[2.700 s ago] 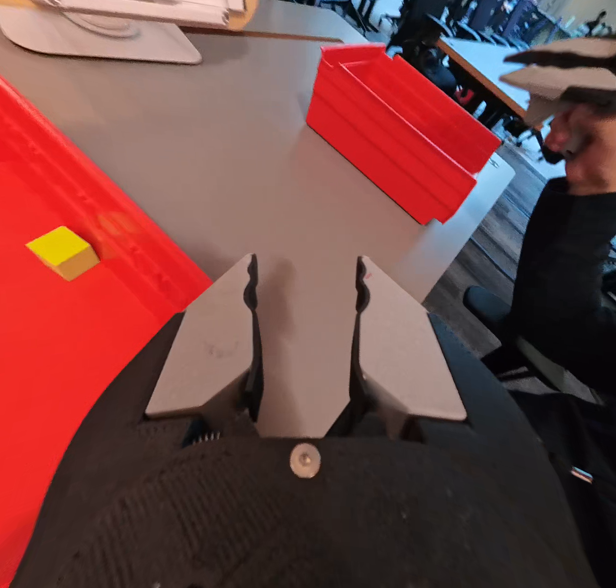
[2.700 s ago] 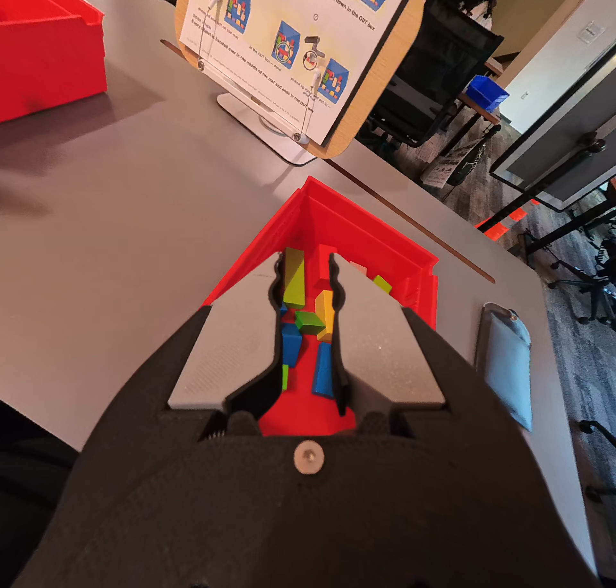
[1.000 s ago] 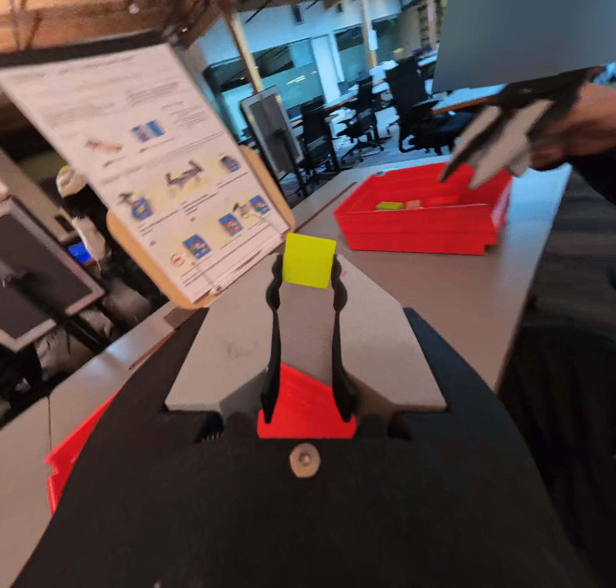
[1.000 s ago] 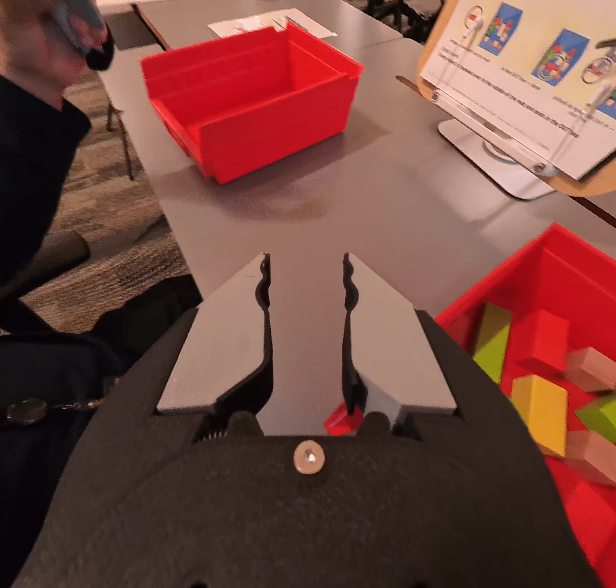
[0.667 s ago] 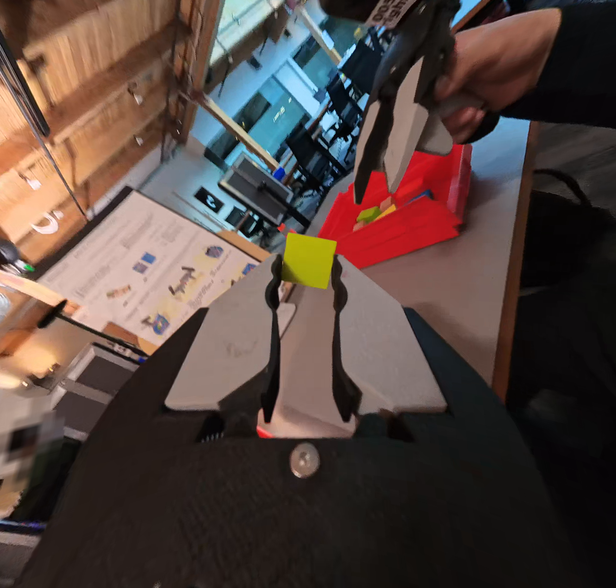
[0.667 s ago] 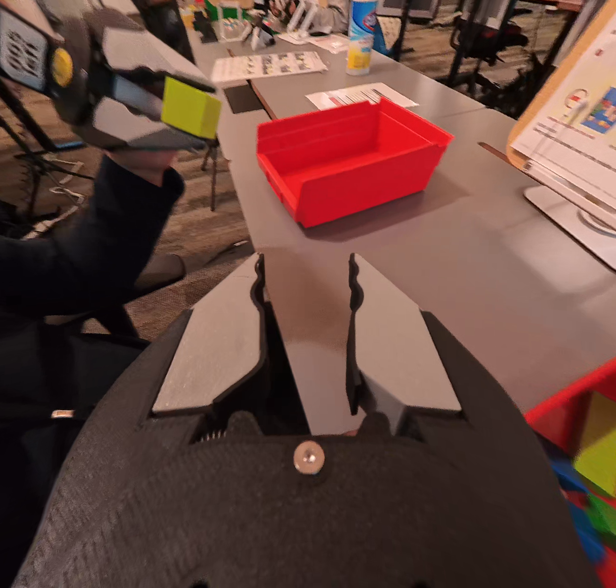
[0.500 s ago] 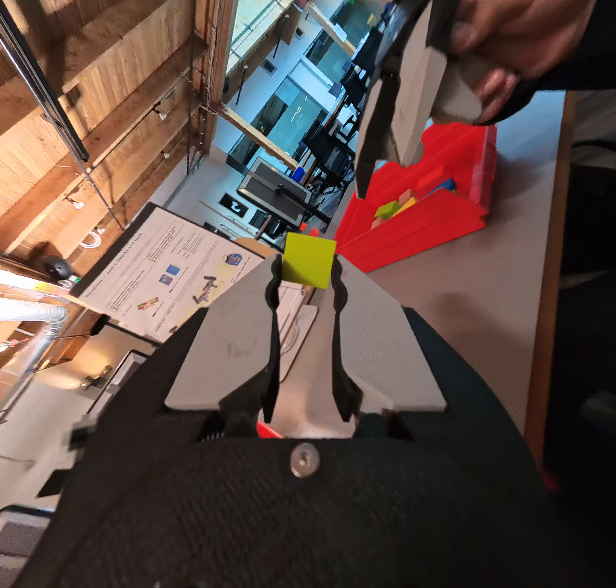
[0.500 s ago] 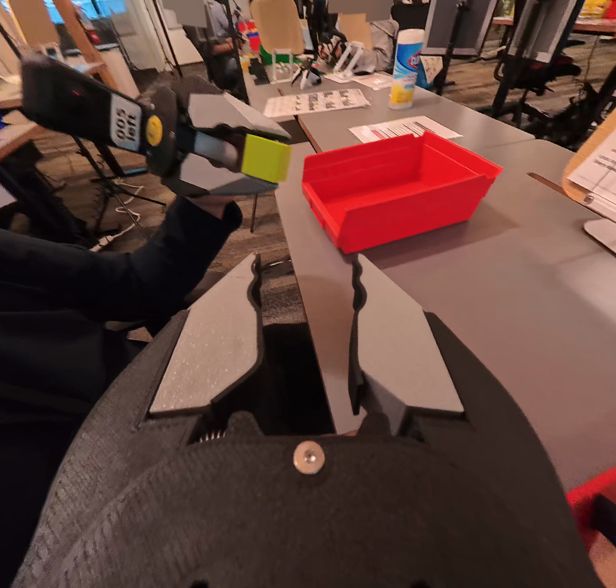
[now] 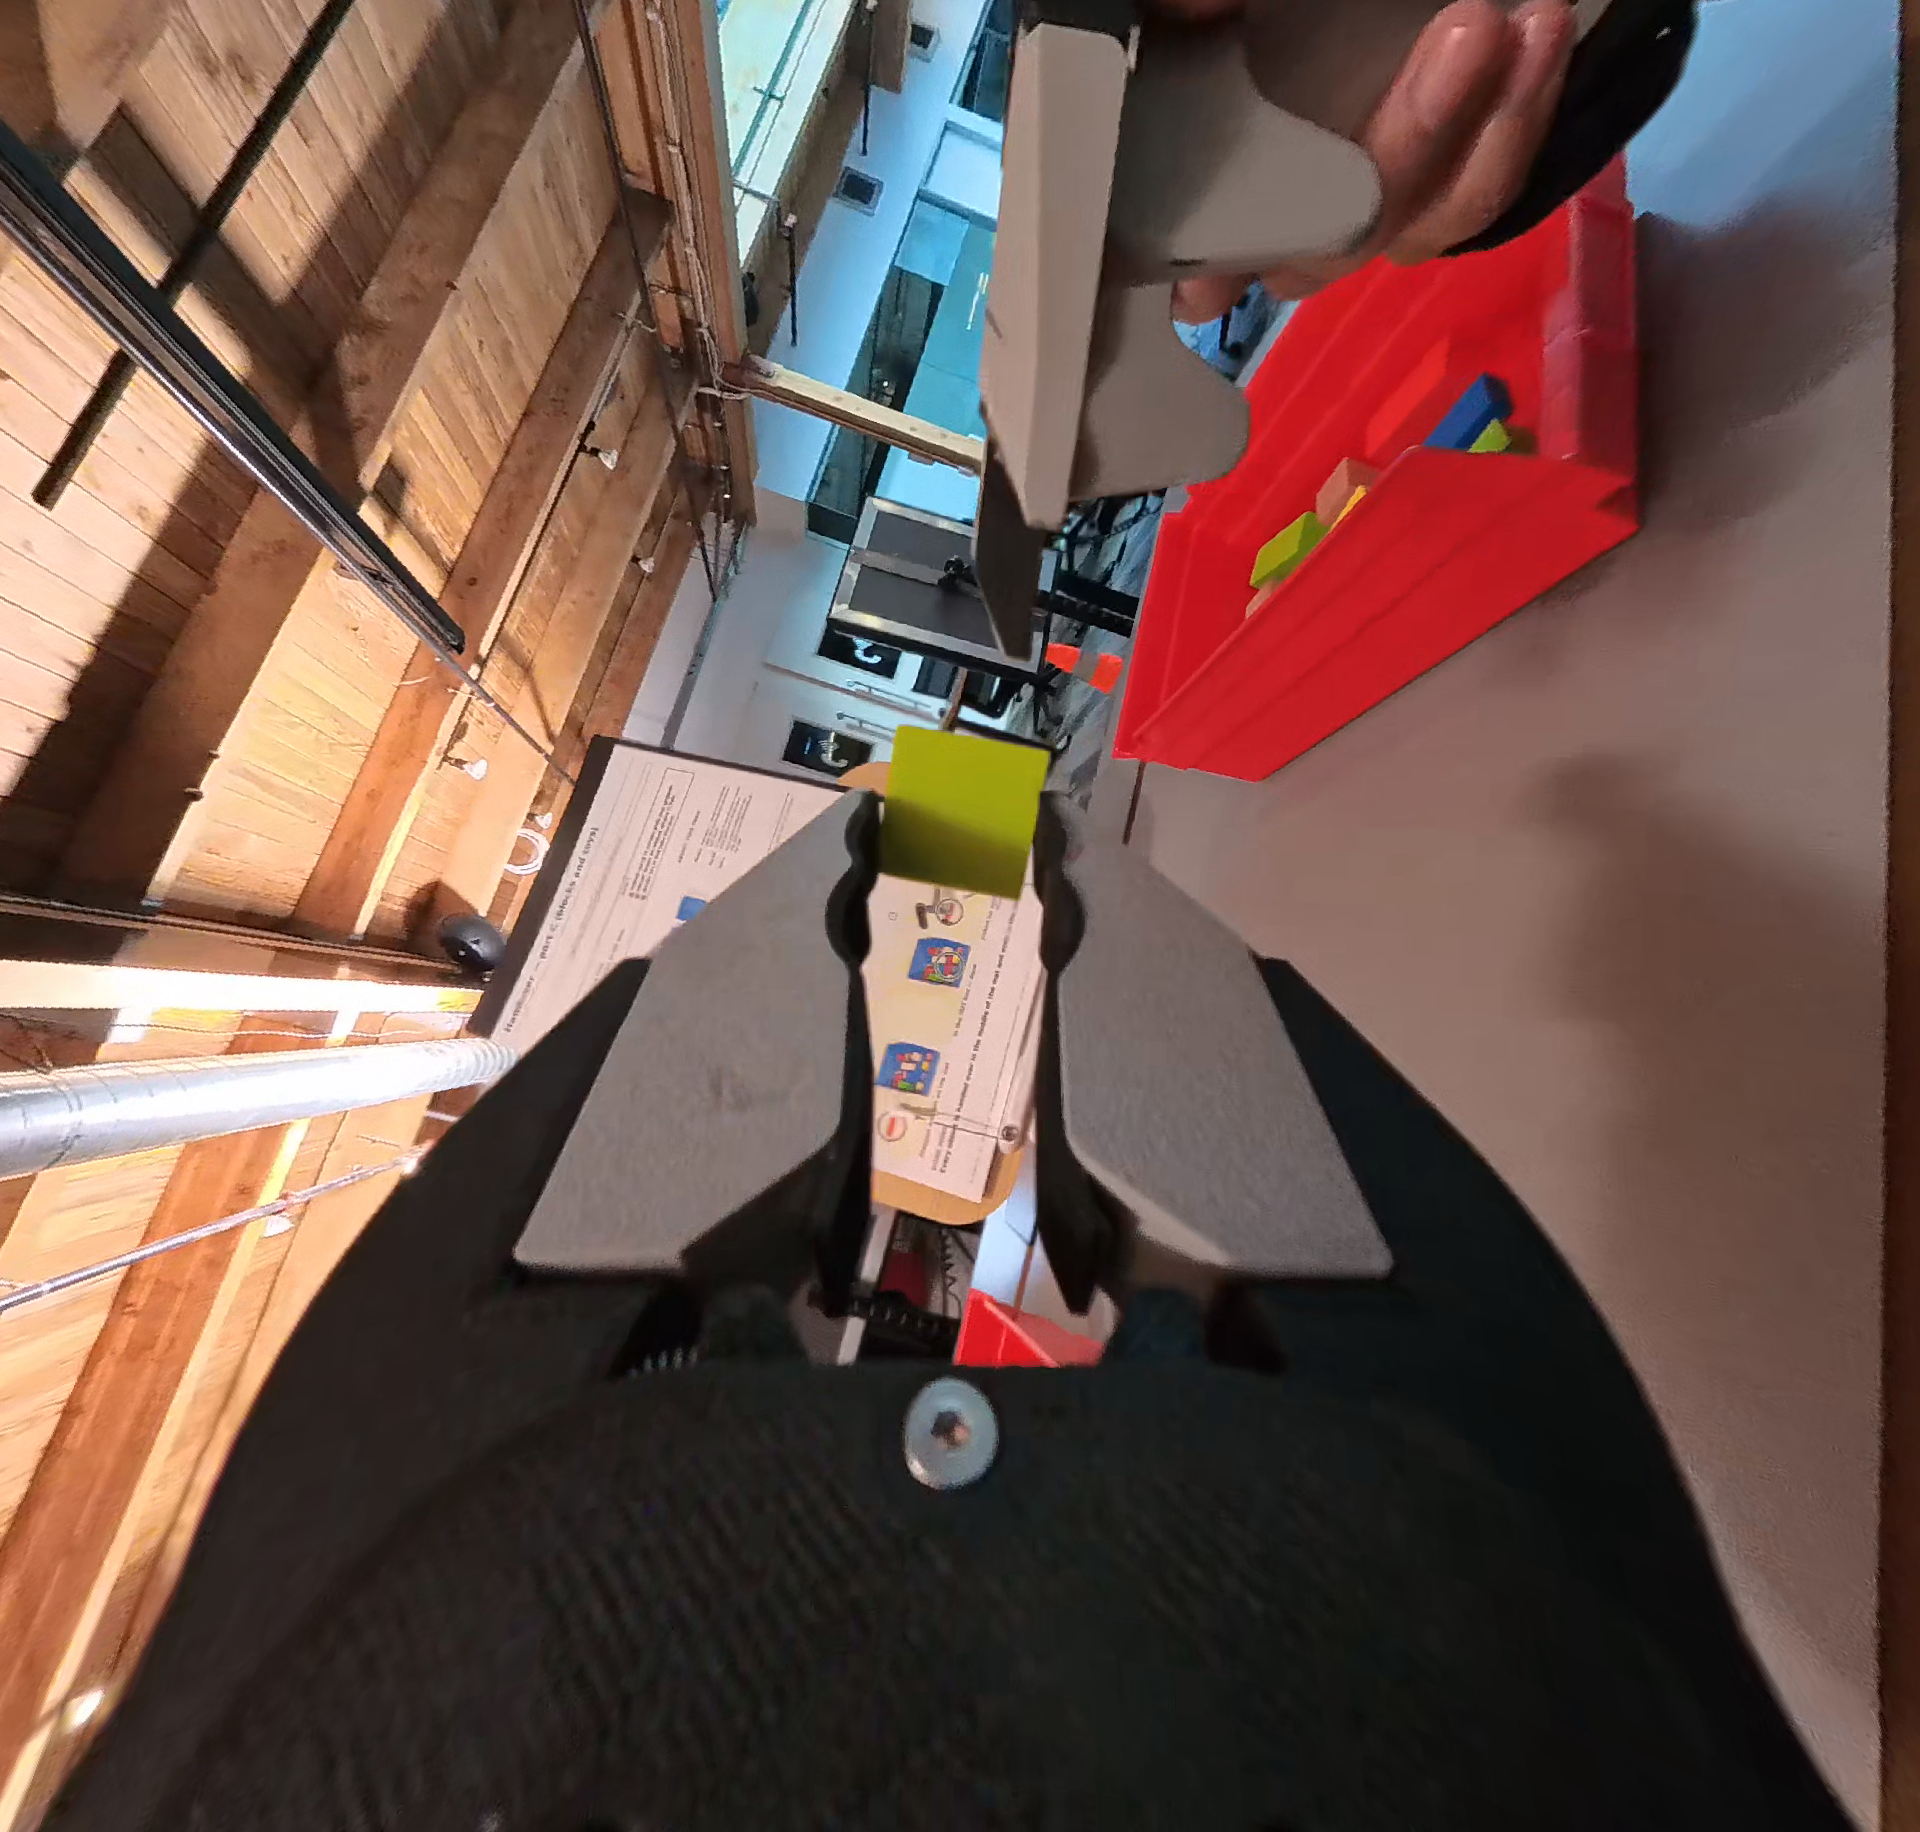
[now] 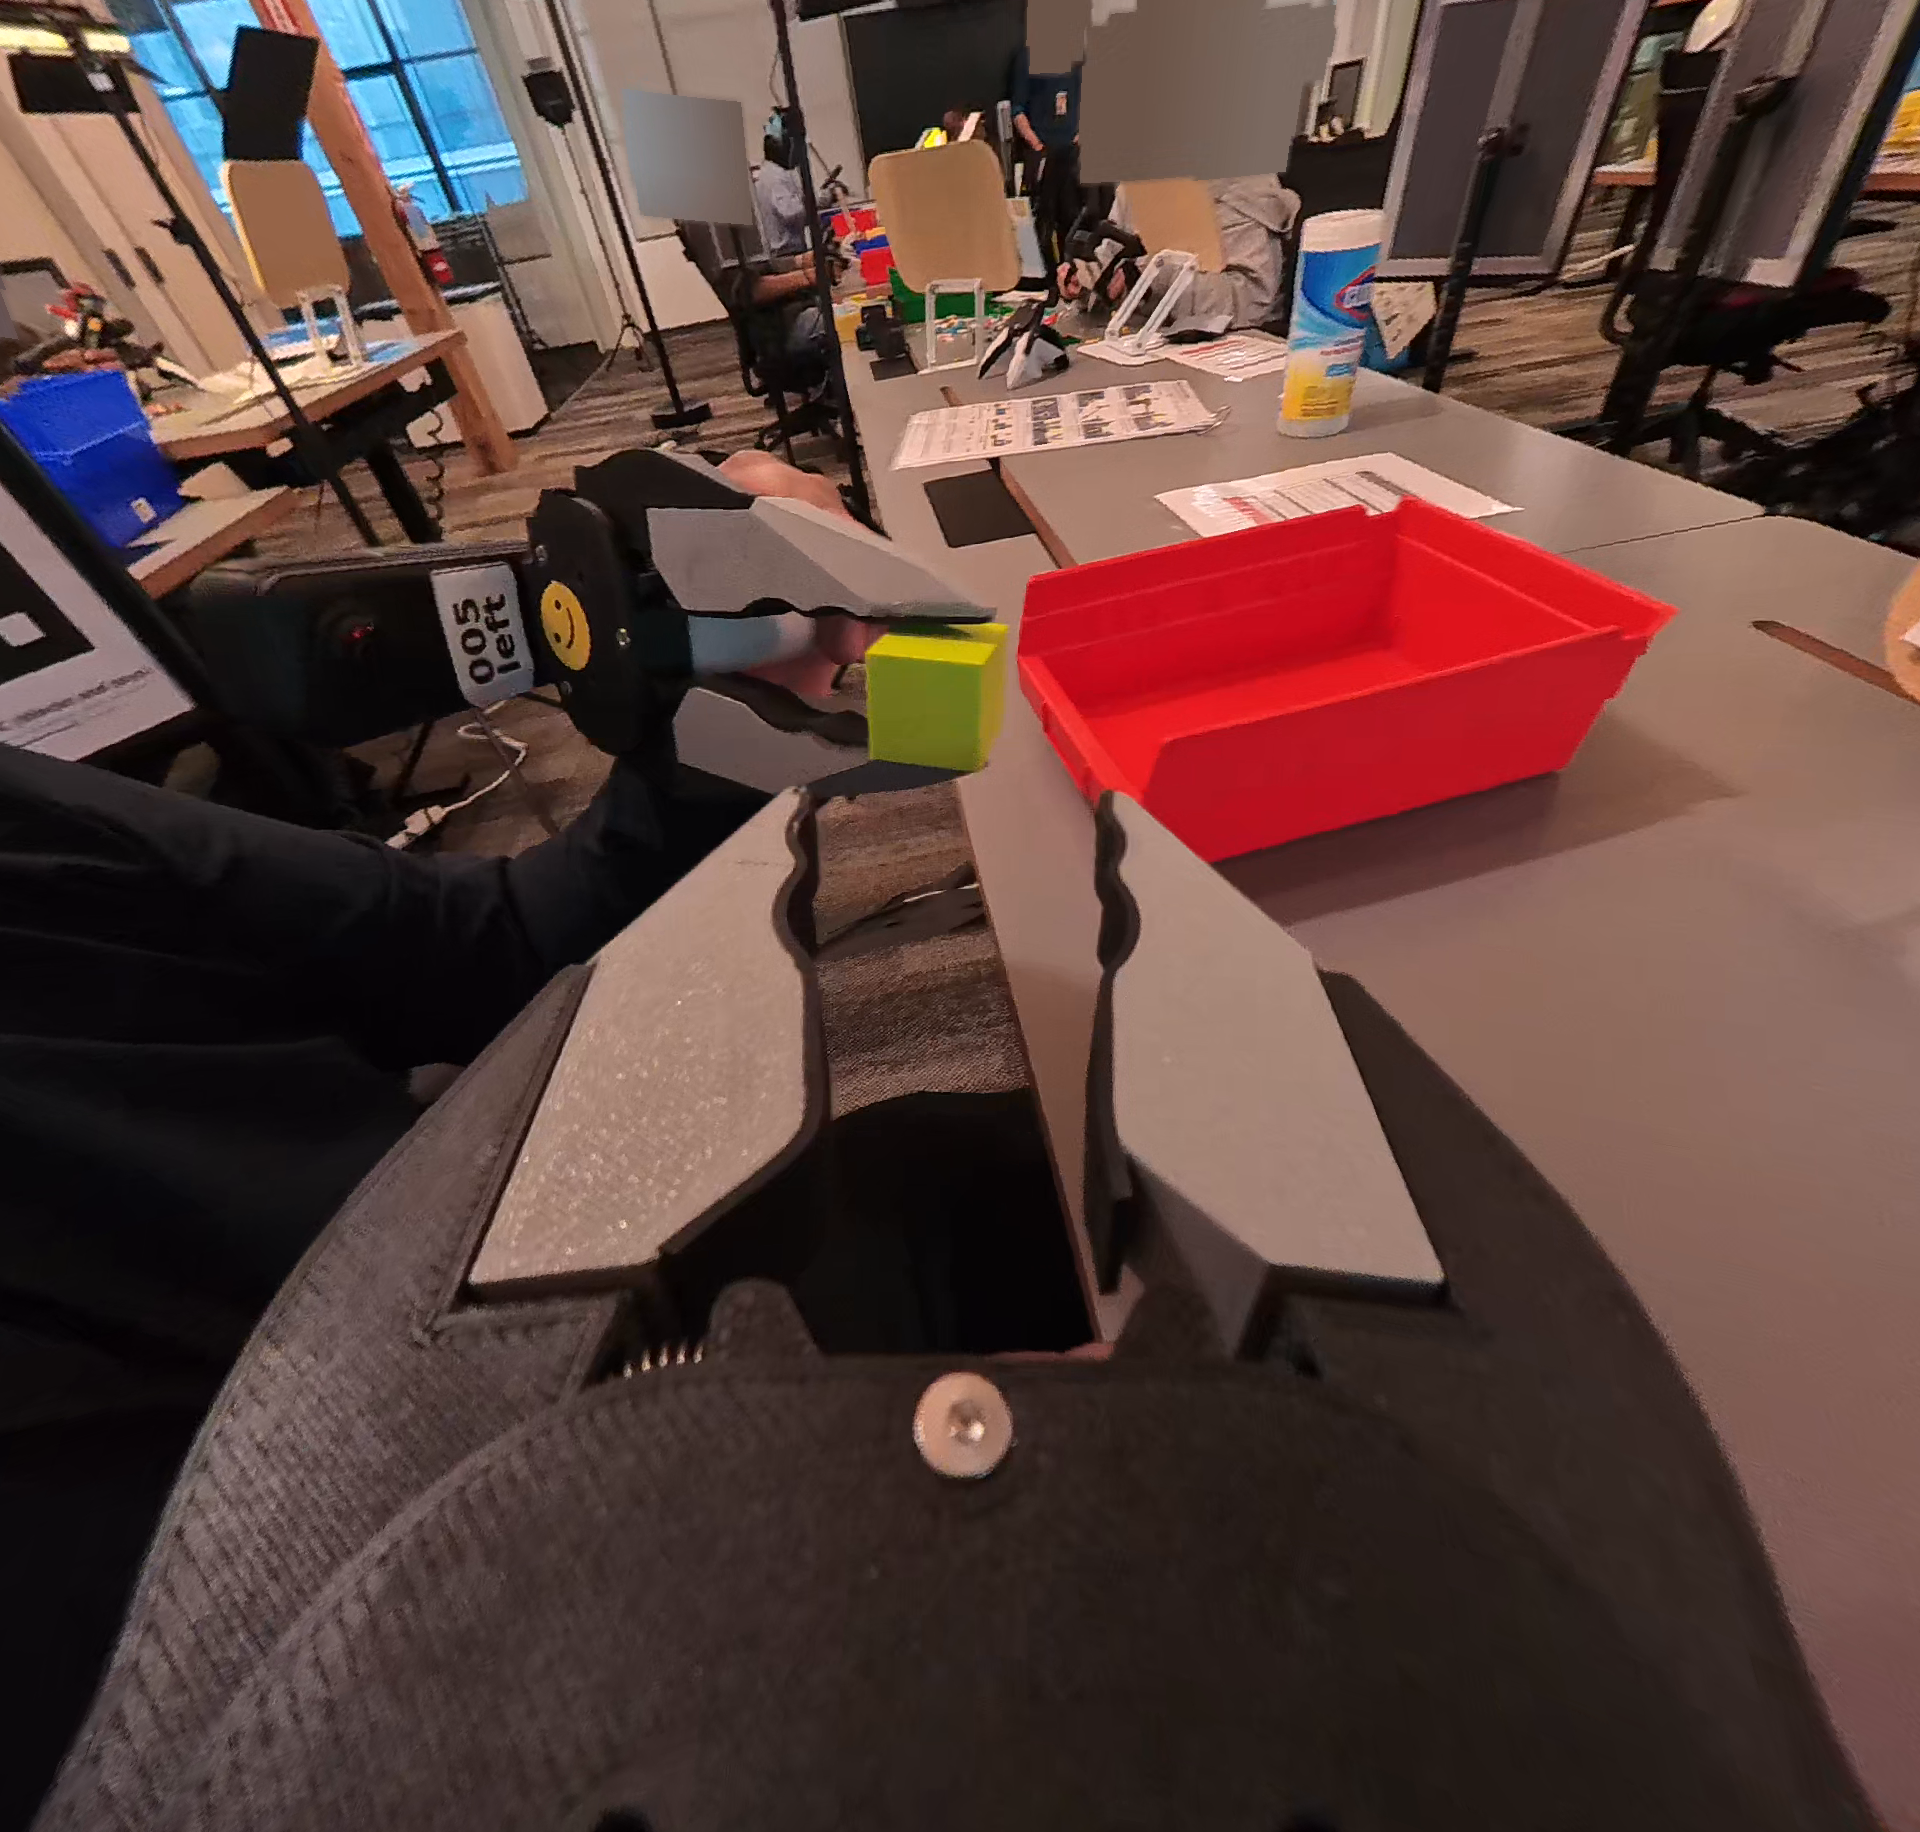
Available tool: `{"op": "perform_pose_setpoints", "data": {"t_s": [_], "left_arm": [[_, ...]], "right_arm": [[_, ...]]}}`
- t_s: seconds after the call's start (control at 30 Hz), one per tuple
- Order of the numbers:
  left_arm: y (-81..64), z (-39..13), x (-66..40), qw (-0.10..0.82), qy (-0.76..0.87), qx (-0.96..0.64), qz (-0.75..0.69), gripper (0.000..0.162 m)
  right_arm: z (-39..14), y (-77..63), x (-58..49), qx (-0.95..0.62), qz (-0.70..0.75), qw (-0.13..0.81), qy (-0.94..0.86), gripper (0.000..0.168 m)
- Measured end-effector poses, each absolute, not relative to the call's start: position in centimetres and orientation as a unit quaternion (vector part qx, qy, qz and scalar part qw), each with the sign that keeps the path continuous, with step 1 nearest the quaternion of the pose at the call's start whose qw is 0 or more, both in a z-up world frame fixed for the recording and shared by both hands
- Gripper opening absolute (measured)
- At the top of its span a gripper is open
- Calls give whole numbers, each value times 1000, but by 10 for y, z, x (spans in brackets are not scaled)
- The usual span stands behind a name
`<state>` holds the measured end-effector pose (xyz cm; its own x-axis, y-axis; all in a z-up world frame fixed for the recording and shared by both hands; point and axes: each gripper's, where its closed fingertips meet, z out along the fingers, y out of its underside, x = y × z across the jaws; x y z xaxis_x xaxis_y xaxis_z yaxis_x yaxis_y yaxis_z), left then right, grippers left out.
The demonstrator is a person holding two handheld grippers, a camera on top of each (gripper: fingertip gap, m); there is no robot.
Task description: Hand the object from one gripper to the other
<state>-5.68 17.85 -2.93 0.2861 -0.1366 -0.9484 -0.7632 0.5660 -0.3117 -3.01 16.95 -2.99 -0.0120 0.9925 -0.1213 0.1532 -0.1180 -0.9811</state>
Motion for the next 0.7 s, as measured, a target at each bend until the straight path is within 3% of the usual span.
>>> {"op": "perform_pose_setpoints", "data": {"t_s": [0.03, 0.37, 0.53, 0.7], "left_arm": [[178, -29, -56, 690, 553, -406, 231, 27], [176, -39, -38, 670, 573, -389, 266, 27], [175, -39, -33, 672, 570, -389, 270, 27], [177, -37, -34, 671, 565, -390, 281, 27]], "right_arm": [[-31, 166, -33, -559, 497, 420, -514, 52], [-34, 158, -49, -554, 492, 433, -514, 50], [-36, 161, -52, -554, 483, 444, -513, 33], [-39, 162, -55, -556, 481, 443, -512, 27]]}}
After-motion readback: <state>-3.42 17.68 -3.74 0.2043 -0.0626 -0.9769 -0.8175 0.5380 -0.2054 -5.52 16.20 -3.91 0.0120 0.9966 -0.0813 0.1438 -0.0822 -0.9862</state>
